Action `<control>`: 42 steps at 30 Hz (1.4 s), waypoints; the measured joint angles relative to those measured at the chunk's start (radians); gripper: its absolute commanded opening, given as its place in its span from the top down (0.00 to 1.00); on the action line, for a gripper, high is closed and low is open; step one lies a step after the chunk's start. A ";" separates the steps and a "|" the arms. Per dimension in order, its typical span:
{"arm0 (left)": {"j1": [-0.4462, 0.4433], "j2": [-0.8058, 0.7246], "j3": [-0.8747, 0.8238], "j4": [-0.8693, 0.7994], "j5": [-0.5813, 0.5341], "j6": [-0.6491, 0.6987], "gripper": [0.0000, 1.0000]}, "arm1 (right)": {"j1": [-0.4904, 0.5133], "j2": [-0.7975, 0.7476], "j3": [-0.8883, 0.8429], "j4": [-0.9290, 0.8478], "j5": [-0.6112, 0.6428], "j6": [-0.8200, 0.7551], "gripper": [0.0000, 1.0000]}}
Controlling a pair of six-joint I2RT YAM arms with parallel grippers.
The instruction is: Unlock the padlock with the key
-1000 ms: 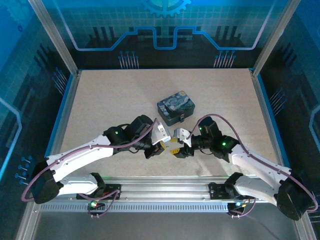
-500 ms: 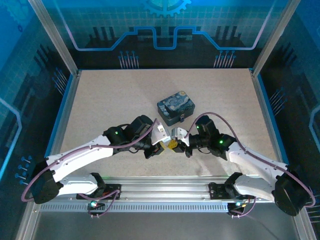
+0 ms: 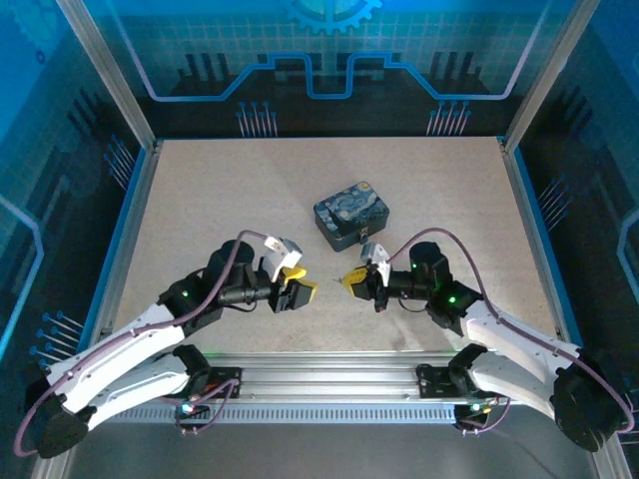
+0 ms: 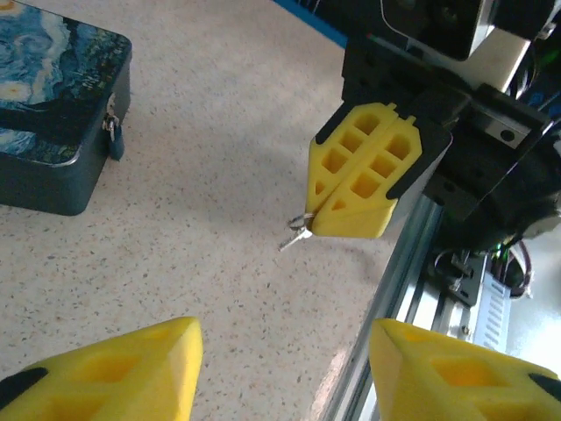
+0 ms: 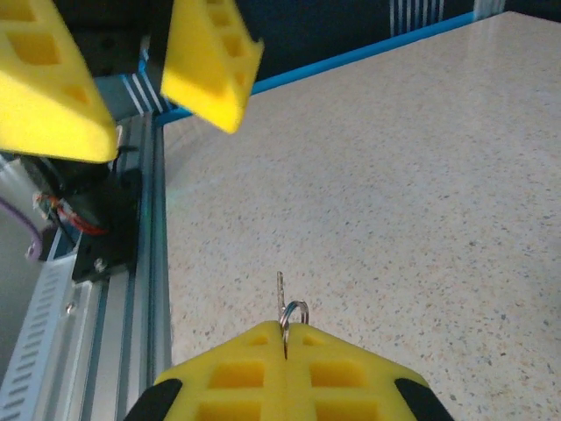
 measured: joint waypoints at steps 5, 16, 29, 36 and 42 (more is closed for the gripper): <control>0.005 -0.035 -0.119 0.197 -0.029 -0.320 0.40 | 0.002 -0.001 -0.043 0.142 0.074 0.240 0.98; 0.005 0.021 -0.195 0.452 -0.115 -0.829 0.41 | 0.163 -0.016 -0.018 0.144 0.268 0.232 0.99; 0.005 0.025 -0.091 0.136 -0.217 -1.302 0.50 | 0.364 0.043 0.049 0.077 0.570 -0.355 0.99; 0.005 0.044 -0.089 0.071 -0.216 -1.422 0.60 | 0.429 0.069 0.065 0.069 0.667 -0.534 0.99; 0.005 0.056 -0.089 0.063 -0.216 -1.458 0.63 | 0.447 0.100 0.083 0.063 0.704 -0.600 0.99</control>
